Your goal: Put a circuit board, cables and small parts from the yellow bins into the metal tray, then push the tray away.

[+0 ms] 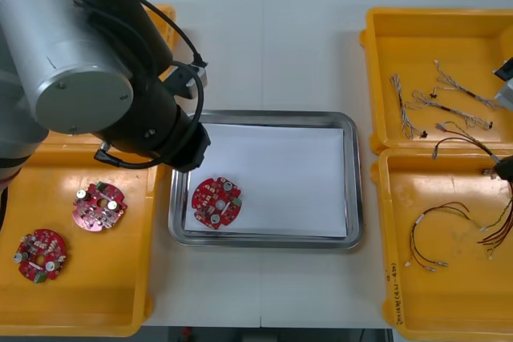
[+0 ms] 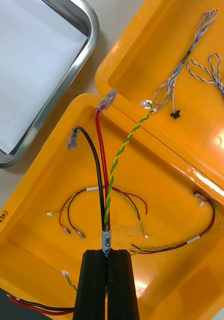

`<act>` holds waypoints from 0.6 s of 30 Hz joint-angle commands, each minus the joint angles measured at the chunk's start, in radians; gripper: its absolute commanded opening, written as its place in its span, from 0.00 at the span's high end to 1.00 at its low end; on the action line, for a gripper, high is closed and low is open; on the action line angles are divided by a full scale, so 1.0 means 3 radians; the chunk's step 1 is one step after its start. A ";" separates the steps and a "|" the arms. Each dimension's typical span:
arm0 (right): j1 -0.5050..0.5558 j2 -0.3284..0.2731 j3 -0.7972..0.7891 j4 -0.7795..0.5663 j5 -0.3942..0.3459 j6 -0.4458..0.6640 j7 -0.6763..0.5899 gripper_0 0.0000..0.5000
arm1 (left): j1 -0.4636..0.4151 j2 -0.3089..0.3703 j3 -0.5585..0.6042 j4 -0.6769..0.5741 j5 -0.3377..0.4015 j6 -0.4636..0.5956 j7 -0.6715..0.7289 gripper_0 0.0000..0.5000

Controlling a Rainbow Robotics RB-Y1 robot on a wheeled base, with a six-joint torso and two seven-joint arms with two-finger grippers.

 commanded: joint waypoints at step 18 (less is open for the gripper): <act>-0.1283 0.0003 0.1483 -0.0300 0.0021 0.0012 0.0107 1.00 | -0.0119 0.0469 0.0934 0.0561 0.0034 0.0028 0.0038 0.00</act>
